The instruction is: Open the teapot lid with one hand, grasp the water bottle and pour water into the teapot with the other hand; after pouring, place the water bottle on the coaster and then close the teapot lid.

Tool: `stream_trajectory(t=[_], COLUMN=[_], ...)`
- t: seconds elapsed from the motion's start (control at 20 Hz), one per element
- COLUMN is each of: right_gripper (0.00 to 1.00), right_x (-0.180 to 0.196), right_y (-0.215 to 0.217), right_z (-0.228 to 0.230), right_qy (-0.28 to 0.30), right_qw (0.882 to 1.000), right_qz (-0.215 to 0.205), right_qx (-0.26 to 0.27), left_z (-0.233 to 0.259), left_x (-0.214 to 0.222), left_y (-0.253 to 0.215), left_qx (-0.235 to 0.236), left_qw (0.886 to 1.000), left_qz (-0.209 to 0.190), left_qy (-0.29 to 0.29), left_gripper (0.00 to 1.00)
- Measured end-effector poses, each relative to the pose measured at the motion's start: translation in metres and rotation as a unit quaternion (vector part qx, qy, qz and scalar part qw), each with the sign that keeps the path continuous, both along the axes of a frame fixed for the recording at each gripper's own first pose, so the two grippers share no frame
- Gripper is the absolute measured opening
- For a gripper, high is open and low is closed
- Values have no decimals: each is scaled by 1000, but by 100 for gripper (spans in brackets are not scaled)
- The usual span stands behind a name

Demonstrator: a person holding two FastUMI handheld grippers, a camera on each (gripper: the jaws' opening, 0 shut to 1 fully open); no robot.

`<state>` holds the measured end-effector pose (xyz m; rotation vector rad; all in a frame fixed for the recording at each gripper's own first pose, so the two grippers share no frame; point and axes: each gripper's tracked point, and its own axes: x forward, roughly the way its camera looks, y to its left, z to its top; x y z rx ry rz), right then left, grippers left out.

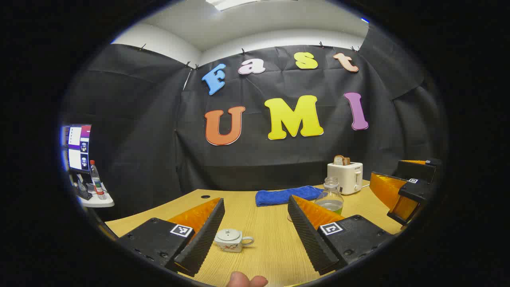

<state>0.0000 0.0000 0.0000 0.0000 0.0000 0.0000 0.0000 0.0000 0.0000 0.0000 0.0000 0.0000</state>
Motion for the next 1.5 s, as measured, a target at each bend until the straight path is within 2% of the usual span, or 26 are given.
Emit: stream_trajectory(t=[1.5], right_gripper=[97], right_x=[2], right_y=[5], right_z=[-7], right_qy=[8], right_qw=[1000], right_qz=[12], right_qx=[0], left_z=[-2], left_x=[-2], left_y=[2], left_qx=[7], left_qw=[1000], left_qz=[0], left_qy=[2], left_gripper=[100])
